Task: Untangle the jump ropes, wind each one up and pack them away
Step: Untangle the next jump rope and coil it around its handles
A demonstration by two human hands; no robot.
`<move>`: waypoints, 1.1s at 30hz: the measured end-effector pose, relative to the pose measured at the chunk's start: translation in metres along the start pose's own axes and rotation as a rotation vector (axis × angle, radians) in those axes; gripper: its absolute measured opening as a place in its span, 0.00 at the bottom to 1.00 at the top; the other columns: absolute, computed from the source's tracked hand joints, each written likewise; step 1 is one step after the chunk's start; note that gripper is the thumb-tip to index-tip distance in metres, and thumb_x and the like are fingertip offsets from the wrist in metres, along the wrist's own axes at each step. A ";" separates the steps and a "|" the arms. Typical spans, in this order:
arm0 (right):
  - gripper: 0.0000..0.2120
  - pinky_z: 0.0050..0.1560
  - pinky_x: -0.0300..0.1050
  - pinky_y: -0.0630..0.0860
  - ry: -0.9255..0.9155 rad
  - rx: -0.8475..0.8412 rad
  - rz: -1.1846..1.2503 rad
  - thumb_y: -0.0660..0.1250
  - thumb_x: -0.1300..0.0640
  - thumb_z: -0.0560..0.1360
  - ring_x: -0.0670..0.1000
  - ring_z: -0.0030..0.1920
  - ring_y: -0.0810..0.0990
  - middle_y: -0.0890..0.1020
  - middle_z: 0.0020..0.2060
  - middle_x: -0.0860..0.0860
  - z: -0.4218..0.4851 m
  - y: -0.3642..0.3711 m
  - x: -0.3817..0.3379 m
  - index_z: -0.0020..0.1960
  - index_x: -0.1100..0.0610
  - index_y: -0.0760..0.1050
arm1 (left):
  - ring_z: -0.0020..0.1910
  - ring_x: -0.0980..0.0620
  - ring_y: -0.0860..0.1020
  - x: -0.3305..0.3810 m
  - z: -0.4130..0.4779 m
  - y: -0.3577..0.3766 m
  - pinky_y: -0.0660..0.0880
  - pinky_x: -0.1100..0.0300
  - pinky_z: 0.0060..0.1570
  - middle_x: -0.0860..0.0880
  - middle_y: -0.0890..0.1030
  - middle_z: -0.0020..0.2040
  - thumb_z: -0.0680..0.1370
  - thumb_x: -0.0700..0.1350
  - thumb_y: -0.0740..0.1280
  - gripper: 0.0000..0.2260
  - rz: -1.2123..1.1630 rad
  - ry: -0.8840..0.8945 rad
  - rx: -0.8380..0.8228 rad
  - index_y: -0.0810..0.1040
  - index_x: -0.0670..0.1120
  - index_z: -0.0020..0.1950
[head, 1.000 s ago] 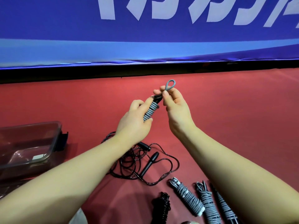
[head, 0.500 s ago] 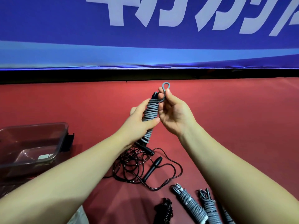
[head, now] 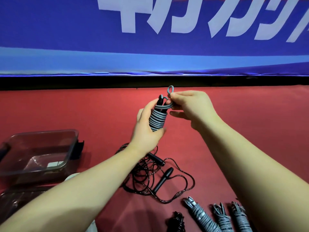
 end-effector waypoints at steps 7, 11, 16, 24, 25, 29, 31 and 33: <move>0.09 0.48 0.51 0.80 -0.016 -0.084 -0.509 0.65 0.63 0.75 0.54 0.35 0.79 0.81 0.34 0.57 0.000 -0.014 -0.015 0.47 0.67 0.81 | 0.54 0.66 0.67 0.014 0.005 -0.001 0.57 0.85 0.52 0.54 0.66 0.58 0.67 0.32 0.71 0.38 0.092 0.108 0.083 0.64 0.66 0.65; 0.08 0.46 0.50 0.76 -0.128 -0.063 -0.544 0.66 0.60 0.74 0.48 0.34 0.76 0.82 0.35 0.55 -0.005 -0.019 -0.017 0.44 0.61 0.83 | 0.51 0.78 0.66 0.020 0.003 0.006 0.57 0.84 0.54 0.52 0.67 0.59 0.67 0.32 0.72 0.38 0.009 0.087 -0.030 0.61 0.64 0.63; 0.11 0.40 0.38 0.71 -0.138 -0.084 -0.387 0.65 0.62 0.75 0.41 0.31 0.75 0.80 0.33 0.48 -0.010 -0.018 -0.003 0.54 0.56 0.82 | 0.64 0.52 0.71 0.017 -0.002 0.011 0.66 0.51 0.69 0.59 0.68 0.62 0.65 0.42 0.72 0.36 -0.084 0.009 -0.105 0.60 0.70 0.62; 0.11 0.45 0.41 0.68 -0.352 -0.189 -0.658 0.62 0.62 0.77 0.51 0.44 0.74 0.76 0.40 0.53 -0.008 -0.019 -0.002 0.55 0.56 0.81 | 0.54 0.63 0.75 0.003 -0.001 0.023 0.72 0.65 0.55 0.70 0.73 0.56 0.64 0.41 0.72 0.35 -0.189 -0.068 -0.182 0.63 0.69 0.61; 0.11 0.43 0.38 0.68 -0.359 -0.198 -0.659 0.62 0.62 0.77 0.50 0.43 0.73 0.75 0.38 0.51 -0.007 -0.021 -0.002 0.55 0.56 0.81 | 0.54 0.64 0.75 0.002 -0.001 0.026 0.72 0.66 0.55 0.69 0.73 0.56 0.63 0.42 0.72 0.34 -0.195 -0.083 -0.188 0.63 0.70 0.60; 0.11 0.38 0.24 0.65 -0.317 -0.171 -0.616 0.64 0.62 0.77 0.42 0.38 0.73 0.74 0.34 0.42 -0.005 -0.032 0.003 0.56 0.57 0.81 | 0.59 0.60 0.75 -0.003 0.003 0.032 0.71 0.59 0.61 0.62 0.74 0.61 0.63 0.43 0.73 0.35 -0.220 -0.124 -0.273 0.63 0.70 0.61; 0.10 0.36 0.24 0.66 -0.268 -0.142 -0.542 0.64 0.61 0.76 0.37 0.35 0.74 0.76 0.33 0.41 -0.005 -0.035 0.008 0.55 0.58 0.81 | 0.59 0.59 0.75 -0.004 0.005 0.033 0.71 0.60 0.61 0.62 0.74 0.61 0.63 0.39 0.75 0.37 -0.246 -0.147 -0.335 0.64 0.65 0.64; 0.10 0.36 0.24 0.67 -0.233 -0.136 -0.509 0.65 0.61 0.76 0.37 0.34 0.74 0.77 0.33 0.42 -0.006 -0.038 0.015 0.55 0.59 0.81 | 0.58 0.56 0.77 -0.003 0.005 0.035 0.73 0.59 0.59 0.60 0.76 0.60 0.62 0.37 0.75 0.36 -0.283 -0.172 -0.400 0.66 0.63 0.63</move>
Point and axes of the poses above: each hand's wrist, its own z-axis towards the middle knuckle, its own y-axis out of the palm, x = y × z, the point moved 6 cm from there along z, towards the middle knuckle
